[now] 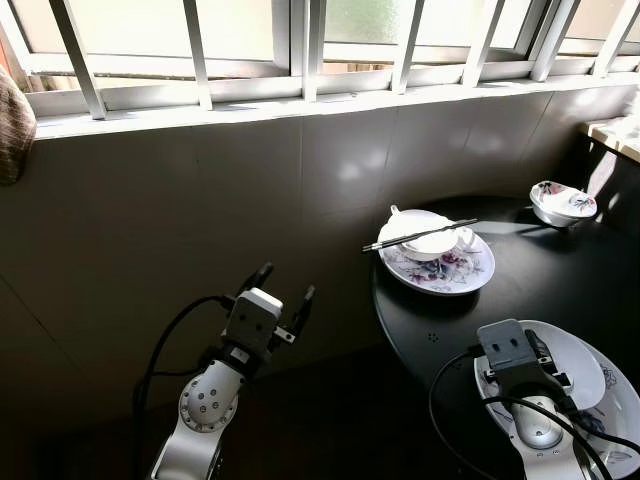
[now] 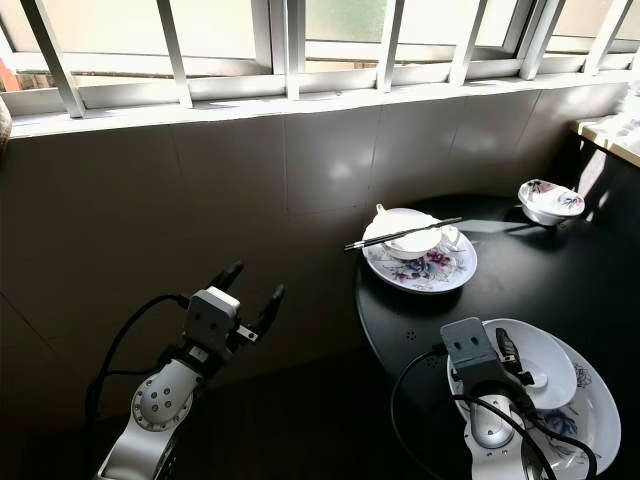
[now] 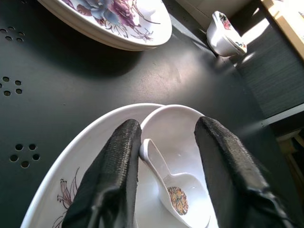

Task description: Kitchen organization

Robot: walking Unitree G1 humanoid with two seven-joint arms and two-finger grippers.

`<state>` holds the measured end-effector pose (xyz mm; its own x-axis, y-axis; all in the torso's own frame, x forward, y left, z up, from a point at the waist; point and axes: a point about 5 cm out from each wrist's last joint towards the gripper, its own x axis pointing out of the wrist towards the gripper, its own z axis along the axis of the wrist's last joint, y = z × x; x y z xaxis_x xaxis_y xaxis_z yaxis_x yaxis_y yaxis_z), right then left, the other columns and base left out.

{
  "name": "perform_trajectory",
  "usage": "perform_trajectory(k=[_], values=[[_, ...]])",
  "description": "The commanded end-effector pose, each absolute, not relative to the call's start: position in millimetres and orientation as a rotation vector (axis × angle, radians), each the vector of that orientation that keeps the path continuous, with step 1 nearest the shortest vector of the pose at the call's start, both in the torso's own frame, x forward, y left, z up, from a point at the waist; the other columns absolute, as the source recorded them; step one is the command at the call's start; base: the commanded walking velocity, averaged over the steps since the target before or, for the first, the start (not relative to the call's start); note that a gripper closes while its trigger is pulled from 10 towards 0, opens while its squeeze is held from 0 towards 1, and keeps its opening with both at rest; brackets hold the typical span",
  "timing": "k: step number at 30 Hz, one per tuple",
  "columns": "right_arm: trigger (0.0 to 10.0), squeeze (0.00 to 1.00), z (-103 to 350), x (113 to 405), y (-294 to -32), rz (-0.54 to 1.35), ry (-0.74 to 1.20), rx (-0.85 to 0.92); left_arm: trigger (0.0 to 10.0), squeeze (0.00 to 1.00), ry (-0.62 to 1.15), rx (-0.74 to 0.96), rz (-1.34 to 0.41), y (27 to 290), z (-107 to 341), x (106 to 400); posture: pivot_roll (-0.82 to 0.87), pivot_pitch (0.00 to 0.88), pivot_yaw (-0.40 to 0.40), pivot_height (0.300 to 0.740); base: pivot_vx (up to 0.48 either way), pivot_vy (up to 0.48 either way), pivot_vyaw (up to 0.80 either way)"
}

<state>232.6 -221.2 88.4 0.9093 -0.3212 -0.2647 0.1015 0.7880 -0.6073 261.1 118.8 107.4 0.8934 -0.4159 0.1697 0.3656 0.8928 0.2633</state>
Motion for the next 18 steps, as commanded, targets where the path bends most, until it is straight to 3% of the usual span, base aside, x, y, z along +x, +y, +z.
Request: perform_trajectory(k=[1, 13, 18], values=[[0.0, 0.0, 91.1, 233.2, -222.7, -0.247, 0.358, -0.636, 10.0, 0.0, -0.229, 0.237, -0.419, 116.6, 107.3, 262.0, -0.07, 0.0, -0.049, 0.74, 0.0, 0.0, 0.0], [0.0, 0.0, 92.4, 233.5, -220.6, -0.236, 0.348, -0.675, 10.0, 0.0, -0.222, 0.242, -0.418, 116.7, 105.7, 262.0, -0.07, 0.0, -0.049, 0.74, 0.0, 0.0, 0.0], [0.0, 0.0, 99.5, 234.7, -219.0, -0.231, 0.289, -0.787, 10.0, 0.0, -0.218, 0.242, -0.416, 116.6, 105.0, 261.8, -0.07, 0.0, -0.051, 0.74, 0.0, 0.0, 0.0]])
